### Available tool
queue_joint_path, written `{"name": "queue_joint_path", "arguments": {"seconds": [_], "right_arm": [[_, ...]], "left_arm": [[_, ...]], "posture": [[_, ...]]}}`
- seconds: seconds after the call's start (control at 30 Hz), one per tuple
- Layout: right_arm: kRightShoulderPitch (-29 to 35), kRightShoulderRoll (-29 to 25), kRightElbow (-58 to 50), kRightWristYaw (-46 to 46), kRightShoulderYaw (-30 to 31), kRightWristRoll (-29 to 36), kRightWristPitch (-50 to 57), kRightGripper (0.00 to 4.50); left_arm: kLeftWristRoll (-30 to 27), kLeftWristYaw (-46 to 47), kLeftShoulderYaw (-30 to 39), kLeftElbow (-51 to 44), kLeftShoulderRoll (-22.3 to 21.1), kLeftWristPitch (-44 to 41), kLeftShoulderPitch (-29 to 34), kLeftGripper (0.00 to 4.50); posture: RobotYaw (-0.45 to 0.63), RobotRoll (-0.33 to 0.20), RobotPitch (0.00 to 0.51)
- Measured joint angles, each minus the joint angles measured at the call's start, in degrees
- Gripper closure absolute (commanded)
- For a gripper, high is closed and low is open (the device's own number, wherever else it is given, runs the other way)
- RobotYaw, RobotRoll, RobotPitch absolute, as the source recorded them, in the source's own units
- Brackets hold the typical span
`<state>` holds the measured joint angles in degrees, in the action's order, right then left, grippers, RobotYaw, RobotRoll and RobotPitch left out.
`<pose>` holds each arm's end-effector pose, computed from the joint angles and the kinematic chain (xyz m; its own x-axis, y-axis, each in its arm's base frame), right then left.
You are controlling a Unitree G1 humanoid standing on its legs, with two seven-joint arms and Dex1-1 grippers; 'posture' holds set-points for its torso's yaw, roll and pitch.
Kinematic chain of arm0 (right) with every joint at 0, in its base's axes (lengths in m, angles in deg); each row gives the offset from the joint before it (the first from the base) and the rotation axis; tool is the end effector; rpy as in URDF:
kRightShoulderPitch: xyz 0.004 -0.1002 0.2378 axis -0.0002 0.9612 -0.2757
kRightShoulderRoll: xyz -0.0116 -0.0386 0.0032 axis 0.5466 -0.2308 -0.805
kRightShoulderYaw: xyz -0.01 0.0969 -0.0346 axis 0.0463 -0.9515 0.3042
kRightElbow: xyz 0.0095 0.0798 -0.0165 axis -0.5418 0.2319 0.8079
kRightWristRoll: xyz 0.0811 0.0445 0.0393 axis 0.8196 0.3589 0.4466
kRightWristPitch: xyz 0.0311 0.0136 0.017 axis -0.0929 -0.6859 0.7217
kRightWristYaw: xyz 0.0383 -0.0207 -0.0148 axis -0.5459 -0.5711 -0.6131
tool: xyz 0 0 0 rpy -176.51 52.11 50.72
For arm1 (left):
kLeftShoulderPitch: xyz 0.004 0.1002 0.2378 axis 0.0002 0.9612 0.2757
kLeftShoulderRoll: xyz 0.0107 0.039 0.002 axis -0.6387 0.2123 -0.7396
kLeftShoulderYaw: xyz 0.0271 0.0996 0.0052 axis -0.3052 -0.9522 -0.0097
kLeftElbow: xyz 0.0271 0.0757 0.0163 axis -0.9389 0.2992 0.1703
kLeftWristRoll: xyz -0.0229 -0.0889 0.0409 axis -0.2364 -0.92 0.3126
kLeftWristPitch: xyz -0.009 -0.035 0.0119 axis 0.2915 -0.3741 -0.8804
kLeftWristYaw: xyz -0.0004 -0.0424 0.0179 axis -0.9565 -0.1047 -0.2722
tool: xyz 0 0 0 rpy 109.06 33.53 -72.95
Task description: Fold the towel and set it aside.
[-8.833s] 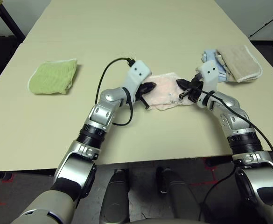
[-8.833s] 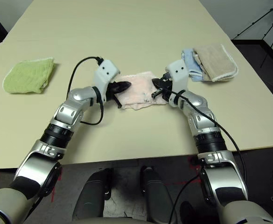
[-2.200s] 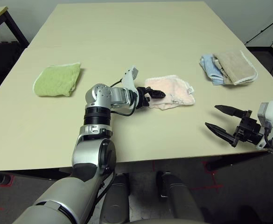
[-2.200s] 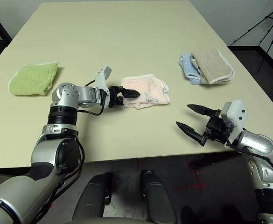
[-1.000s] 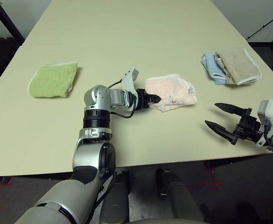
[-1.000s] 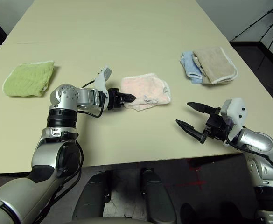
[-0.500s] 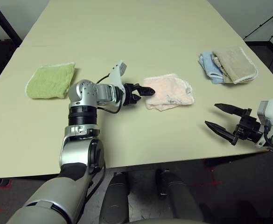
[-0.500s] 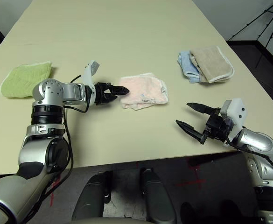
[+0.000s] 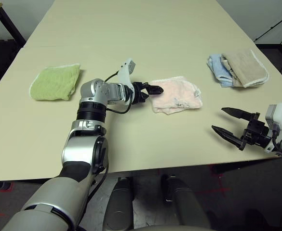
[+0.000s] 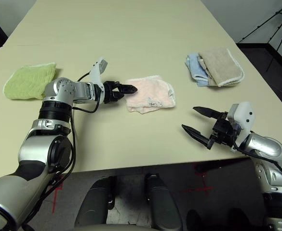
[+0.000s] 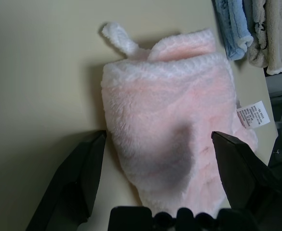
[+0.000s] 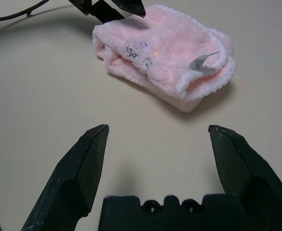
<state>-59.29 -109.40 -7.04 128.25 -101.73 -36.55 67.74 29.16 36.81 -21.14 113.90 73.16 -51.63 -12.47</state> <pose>0.2058 -0.3030 0.1160 0.6710 0.7330 -0.1113 -0.7356 0.6395 -0.2232 0.3503 0.1268 0.1777 0.5425 -0.7144 -0.4419 0.3963 0.6815 -0.6152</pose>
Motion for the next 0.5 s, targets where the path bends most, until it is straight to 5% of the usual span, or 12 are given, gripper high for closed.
{"name": "queue_joint_path", "arguments": {"seconds": [0.13,0.23,0.5], "right_arm": [[0.1,0.0,-0.1,-0.1,0.0,0.0,0.0,0.00],[0.2,0.0,-0.1,-0.3,0.0,0.0,0.0,0.00],[0.3,0.0,-0.2,-0.7,0.0,0.0,0.0,0.00]], "left_arm": [[1.0,-1.0,-0.4,1.4,0.6,1.8,-0.4,0.05],[1.6,-1.8,-0.6,1.9,1.2,2.6,-0.4,0.66],[2.7,-4.1,-2.9,1.6,2.1,2.2,1.2,3.74]], "posture": [[0.01,0.000,0.196],[0.00,0.000,0.197],[0.00,0.000,0.193]]}}
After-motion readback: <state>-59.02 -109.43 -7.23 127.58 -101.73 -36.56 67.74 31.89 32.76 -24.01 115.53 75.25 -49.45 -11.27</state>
